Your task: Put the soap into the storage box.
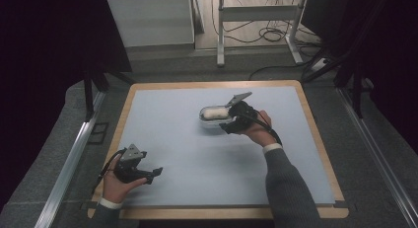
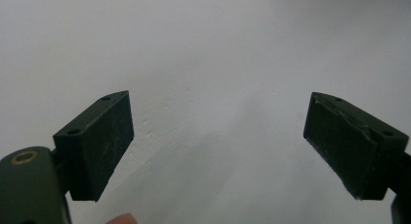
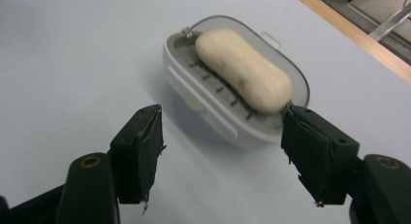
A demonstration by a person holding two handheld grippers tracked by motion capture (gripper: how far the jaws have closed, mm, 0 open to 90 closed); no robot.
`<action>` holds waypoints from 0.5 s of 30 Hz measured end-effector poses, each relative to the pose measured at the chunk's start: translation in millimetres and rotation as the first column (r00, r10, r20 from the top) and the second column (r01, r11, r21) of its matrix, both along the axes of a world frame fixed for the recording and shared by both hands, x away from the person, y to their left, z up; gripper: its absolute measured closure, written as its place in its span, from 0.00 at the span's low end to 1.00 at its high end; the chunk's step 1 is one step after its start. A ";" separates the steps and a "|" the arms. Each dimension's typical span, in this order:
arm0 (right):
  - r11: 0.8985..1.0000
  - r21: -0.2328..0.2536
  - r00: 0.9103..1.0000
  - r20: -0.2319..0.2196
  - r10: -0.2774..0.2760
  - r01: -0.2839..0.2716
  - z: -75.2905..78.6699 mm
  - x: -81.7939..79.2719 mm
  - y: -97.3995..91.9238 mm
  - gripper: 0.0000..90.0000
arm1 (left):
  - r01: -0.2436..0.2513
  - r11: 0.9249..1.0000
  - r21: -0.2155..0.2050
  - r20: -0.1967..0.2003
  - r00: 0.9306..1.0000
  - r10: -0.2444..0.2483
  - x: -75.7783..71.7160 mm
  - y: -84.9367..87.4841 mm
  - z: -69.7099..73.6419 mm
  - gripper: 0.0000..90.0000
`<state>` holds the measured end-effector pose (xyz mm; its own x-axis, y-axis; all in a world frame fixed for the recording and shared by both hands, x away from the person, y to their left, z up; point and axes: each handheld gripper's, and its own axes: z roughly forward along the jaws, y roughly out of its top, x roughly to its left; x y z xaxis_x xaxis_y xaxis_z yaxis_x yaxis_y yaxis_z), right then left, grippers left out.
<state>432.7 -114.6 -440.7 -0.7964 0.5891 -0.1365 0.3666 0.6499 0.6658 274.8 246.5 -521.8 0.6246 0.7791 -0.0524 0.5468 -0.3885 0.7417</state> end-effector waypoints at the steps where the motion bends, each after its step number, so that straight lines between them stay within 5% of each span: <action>1: 1.000 0.012 1.000 0.006 -0.009 0.009 -1.3 -4.0 -4.9 0.34 | 0.000 1.000 -0.001 0.000 1.000 0.000 0.0 -0.2 -0.2 0.12; 15: 0.993 0.073 0.995 0.034 -0.097 0.094 -27.2 -57.1 -71.9 0.32 | 0.001 1.000 0.013 -0.004 1.000 -0.001 0.7 -2.3 -1.8 0.12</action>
